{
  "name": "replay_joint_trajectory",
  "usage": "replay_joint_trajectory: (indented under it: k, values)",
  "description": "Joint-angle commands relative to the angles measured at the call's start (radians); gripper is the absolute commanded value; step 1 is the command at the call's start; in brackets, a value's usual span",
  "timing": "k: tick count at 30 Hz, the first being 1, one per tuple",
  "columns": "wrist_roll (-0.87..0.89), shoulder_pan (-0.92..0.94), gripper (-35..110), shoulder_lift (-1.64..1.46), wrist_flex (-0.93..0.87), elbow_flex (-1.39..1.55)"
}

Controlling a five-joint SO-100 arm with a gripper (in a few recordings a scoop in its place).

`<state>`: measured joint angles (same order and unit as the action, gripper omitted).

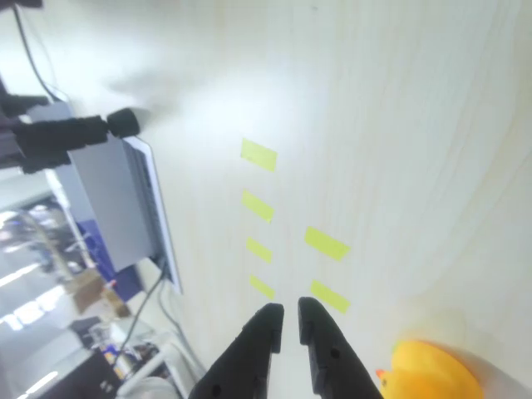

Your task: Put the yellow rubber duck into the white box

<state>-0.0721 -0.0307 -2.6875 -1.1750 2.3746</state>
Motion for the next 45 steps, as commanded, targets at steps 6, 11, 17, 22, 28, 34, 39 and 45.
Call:
replay_joint_trajectory:
  k: [6, 11, 17, 22, 28, 34, 39, 45]
  values:
    - [-0.072, -0.109, 9, 0.204, -0.247, -0.295]
    - [-0.281, -0.155, 20, 0.249, -0.316, -0.318]
    - [-0.439, -0.267, 32, 0.273, -0.354, -0.282]
    - [-0.454, -0.308, 43, 0.301, -0.357, -0.288]
    - [-0.558, -0.333, 60, 0.301, -0.33, -0.245]
    - [-0.571, -0.434, 67, 0.385, -0.334, -0.258]
    - [-0.543, -0.537, 67, 0.506, -0.318, -0.247]
    - [-0.526, -0.583, 68, 0.652, -0.239, -0.247]
